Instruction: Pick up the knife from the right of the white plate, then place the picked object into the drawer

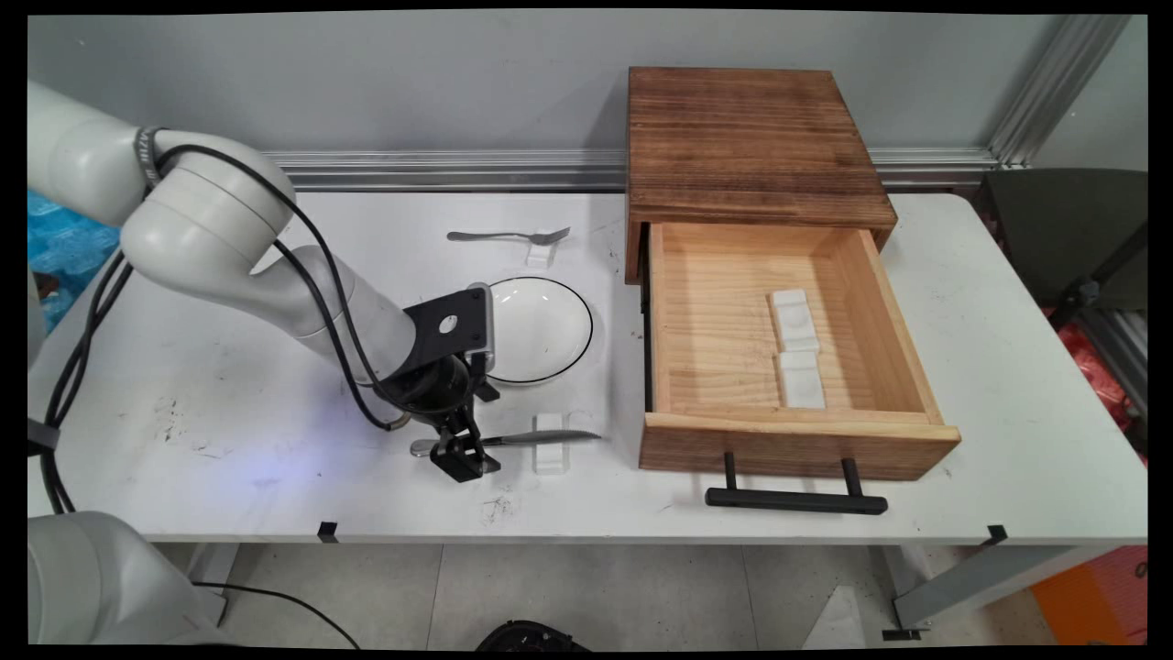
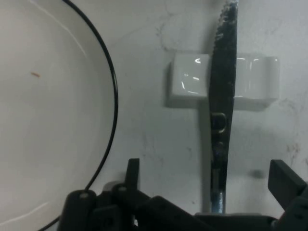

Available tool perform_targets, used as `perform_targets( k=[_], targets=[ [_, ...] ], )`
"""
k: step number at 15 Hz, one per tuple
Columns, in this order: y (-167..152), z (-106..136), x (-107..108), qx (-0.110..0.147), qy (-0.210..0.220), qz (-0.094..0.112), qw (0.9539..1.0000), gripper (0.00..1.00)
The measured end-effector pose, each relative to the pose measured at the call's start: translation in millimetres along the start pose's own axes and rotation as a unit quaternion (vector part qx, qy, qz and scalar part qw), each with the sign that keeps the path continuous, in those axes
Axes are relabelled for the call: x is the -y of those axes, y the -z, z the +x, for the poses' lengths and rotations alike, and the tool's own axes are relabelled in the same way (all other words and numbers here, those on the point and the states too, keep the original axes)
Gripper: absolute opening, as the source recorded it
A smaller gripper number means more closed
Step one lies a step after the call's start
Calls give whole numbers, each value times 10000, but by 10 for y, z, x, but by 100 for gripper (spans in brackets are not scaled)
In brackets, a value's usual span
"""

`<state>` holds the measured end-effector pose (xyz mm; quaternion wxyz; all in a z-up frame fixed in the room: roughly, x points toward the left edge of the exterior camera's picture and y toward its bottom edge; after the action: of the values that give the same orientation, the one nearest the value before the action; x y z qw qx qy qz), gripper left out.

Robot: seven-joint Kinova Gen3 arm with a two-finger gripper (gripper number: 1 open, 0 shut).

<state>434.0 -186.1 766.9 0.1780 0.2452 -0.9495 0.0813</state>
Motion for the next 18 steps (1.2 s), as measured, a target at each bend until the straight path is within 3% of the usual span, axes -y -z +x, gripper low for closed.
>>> perform_targets(
  k=[3, 4, 18],
  targets=[
    [-11, -9, 1, 4, 22, -18, 10000, 100],
    [-14, -12, 1, 4, 26, -25, 10000, 0],
    [23, -38, -41, 88, 100, -137, 9998, 0]
  ],
)
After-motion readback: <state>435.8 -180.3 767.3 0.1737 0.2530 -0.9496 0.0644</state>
